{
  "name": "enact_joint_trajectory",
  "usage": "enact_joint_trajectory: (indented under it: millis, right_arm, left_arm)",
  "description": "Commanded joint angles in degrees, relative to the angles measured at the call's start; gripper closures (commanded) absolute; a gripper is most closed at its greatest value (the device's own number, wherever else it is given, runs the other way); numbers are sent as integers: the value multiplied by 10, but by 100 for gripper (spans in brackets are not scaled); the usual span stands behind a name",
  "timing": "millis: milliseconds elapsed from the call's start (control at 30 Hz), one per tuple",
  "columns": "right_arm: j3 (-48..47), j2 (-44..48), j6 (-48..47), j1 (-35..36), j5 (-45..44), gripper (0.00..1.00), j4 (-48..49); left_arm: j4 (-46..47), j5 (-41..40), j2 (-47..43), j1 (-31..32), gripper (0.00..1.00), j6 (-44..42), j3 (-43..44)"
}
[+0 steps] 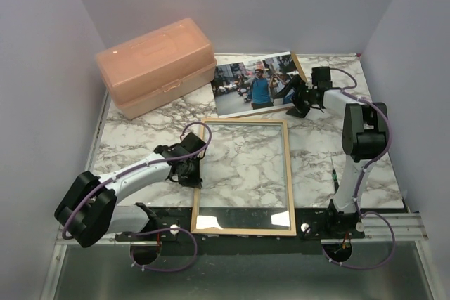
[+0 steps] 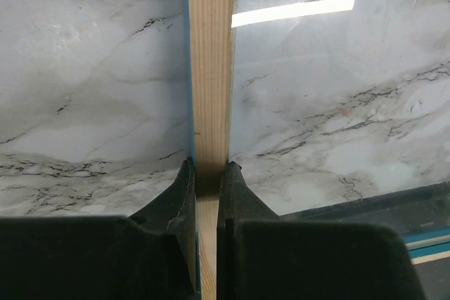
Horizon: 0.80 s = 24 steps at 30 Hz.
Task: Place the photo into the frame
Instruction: Adjust the photo frame item at the center of the board.
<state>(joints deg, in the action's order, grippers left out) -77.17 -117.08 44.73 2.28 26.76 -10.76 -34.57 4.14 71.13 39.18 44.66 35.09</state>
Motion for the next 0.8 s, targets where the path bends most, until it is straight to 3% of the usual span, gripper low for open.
enact_joint_trajectory:
  millis: [0,300,633,767]
  right_arm:
    - [7,42,-40,-19,-106,0,-81]
    - [-56,30,-68,-97,-103,2,-98]
    - [-147,-53,-75,-118,-83,17,-100]
    - [-168,-87,-79,-119,-85,19,-111]
  left_arm:
    - [15,-2,31,0,100,17,22]
    - [29,0,66,7,100,-2,30]
    - [42,7,88,17,100,-3,24]
    - [45,7,99,19,100,-4,23]
